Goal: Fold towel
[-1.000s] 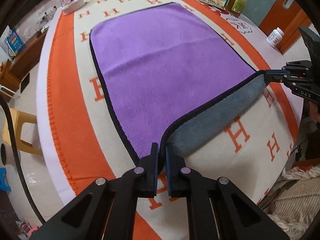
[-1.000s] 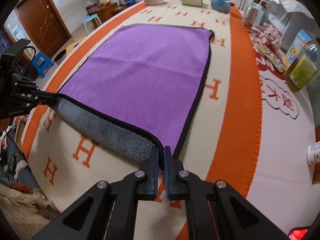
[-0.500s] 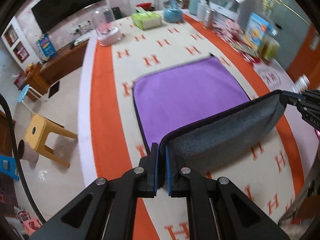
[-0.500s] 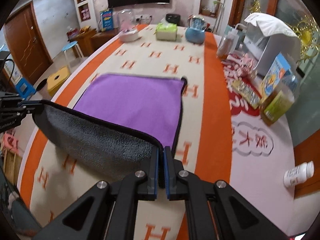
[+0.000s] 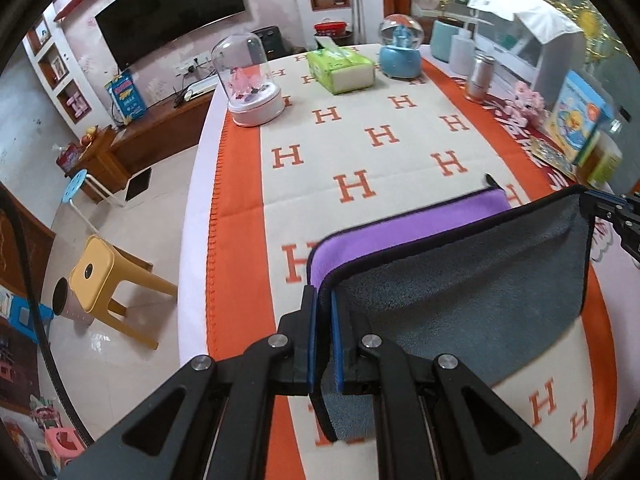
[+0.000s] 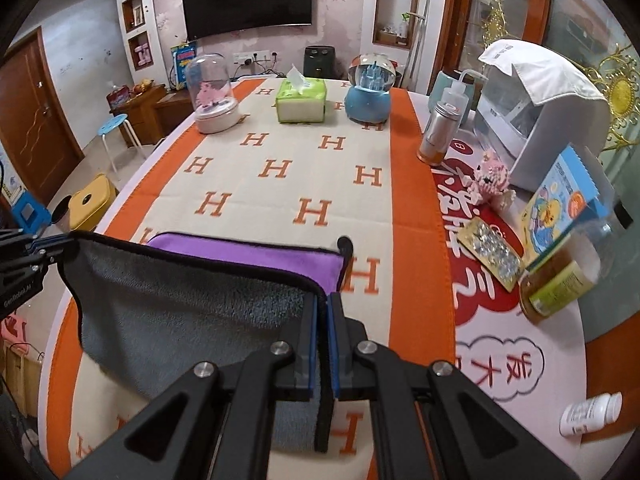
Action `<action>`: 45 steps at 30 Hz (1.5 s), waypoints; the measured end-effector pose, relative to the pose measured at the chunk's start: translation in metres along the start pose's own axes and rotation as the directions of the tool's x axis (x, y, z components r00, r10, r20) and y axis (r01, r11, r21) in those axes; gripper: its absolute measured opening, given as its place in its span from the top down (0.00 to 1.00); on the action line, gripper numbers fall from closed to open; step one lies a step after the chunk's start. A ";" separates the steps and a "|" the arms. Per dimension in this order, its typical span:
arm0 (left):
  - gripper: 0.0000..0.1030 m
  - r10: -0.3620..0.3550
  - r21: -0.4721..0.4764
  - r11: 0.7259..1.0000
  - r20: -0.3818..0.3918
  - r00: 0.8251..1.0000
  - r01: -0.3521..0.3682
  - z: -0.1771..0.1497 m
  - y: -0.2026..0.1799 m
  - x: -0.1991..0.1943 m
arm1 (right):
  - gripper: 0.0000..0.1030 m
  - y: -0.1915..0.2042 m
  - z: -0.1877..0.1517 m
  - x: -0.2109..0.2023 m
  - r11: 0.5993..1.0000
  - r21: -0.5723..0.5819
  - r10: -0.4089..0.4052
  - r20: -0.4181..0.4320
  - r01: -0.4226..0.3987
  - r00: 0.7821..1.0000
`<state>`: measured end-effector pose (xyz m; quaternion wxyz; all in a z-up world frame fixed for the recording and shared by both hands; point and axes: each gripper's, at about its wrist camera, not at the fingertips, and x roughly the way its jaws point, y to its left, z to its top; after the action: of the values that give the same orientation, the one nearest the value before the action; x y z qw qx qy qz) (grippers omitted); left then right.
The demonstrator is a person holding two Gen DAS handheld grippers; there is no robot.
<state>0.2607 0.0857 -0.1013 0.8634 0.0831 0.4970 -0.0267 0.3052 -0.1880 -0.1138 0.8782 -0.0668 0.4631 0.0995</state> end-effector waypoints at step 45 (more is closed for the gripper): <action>0.22 -0.062 -0.235 0.971 -0.060 0.996 0.046 0.014 -0.005 0.061 | 0.60 0.014 0.001 0.050 0.997 0.044 -0.060 -0.097 0.064 0.994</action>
<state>0.3026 0.0810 -0.1480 0.8489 -0.0318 0.5275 0.0112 0.3302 -0.1688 -0.1554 0.8590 -0.0652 0.5044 0.0580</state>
